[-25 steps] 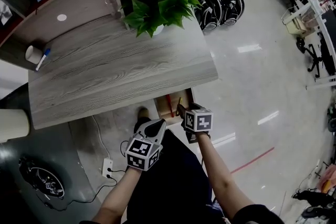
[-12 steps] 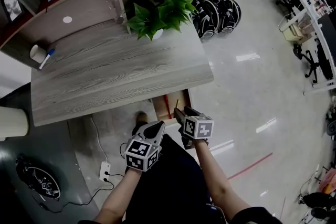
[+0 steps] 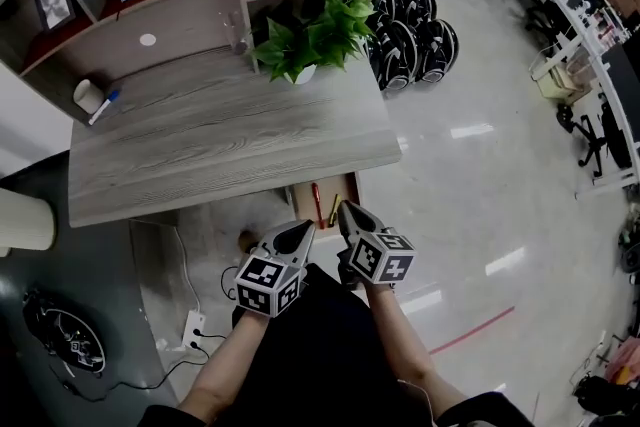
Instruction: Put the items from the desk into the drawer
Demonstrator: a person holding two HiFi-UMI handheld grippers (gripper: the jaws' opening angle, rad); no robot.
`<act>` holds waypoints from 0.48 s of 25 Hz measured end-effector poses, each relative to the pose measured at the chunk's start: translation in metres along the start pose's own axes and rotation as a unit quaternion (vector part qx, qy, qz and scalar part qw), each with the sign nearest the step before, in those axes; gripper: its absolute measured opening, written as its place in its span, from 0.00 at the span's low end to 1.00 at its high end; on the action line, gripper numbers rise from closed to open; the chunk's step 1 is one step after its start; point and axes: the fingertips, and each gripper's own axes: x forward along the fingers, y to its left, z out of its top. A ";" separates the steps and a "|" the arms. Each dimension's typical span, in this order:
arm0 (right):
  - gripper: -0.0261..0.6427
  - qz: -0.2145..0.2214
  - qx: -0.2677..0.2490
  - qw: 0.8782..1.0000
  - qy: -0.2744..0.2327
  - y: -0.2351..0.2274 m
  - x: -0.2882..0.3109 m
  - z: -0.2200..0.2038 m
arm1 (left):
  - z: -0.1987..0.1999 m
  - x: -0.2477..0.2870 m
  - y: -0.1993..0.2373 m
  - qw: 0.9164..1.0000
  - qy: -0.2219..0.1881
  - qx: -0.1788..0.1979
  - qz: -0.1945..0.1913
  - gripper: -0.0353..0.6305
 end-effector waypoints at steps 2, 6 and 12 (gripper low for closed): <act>0.03 0.008 -0.013 1.000 -0.021 0.012 -0.009 0.011 | 0.006 -0.002 -0.001 1.000 -0.010 0.003 0.002 0.08; 0.03 0.009 -0.048 0.997 -0.064 0.033 -0.033 0.029 | 0.018 -0.007 -0.006 1.000 -0.026 0.009 0.004 0.08; 0.03 0.015 -0.110 0.988 -0.111 0.052 -0.056 0.041 | 0.034 -0.007 -0.012 0.998 -0.052 0.022 0.001 0.08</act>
